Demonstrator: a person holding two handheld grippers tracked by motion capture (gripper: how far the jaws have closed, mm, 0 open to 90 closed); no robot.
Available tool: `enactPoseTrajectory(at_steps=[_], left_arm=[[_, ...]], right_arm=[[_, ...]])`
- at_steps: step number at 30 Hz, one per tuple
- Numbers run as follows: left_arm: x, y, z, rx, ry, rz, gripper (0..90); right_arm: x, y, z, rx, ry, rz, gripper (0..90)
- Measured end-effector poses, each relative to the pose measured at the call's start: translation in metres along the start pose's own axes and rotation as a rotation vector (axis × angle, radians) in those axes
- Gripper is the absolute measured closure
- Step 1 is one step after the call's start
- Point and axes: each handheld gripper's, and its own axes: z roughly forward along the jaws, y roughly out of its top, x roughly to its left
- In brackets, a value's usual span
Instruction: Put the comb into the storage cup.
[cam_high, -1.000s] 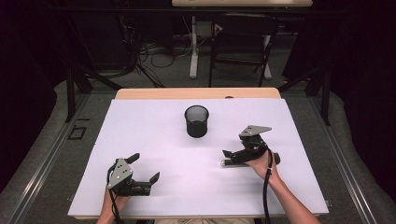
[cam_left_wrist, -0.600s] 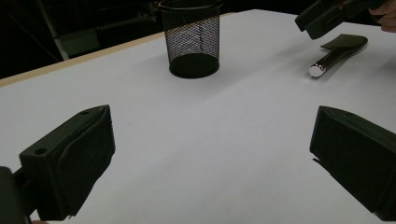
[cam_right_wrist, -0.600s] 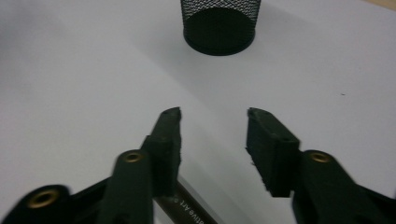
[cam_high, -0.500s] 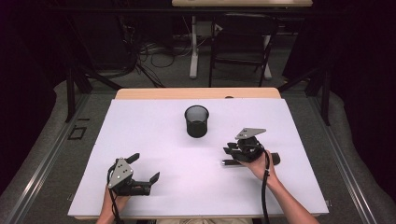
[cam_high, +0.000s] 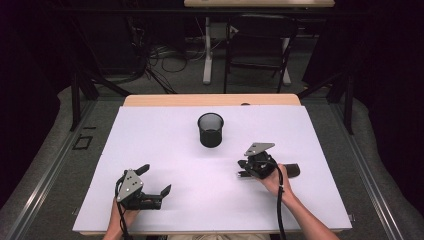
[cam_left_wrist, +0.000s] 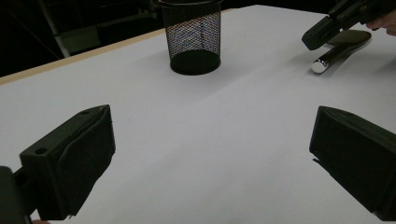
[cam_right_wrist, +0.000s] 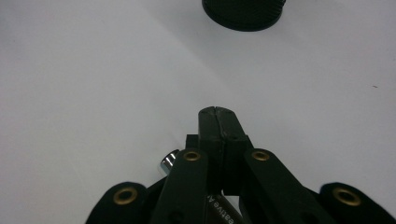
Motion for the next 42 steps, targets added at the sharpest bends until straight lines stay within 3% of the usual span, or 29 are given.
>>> enactPoseTrajectory(at_steps=[21, 42], left_arm=[[0.001, -0.001, 0.001, 0.009, 0.001, -0.005, 0.4], [0.003, -0.001, 0.000, 0.012, 0.015, -0.007, 0.7]], right_arm=[[0.009, -0.001, 0.009, 0.060, 0.003, -0.039, 90.0], [0.020, -0.007, 0.002, 0.113, 0.029, -0.083, 90.0]])
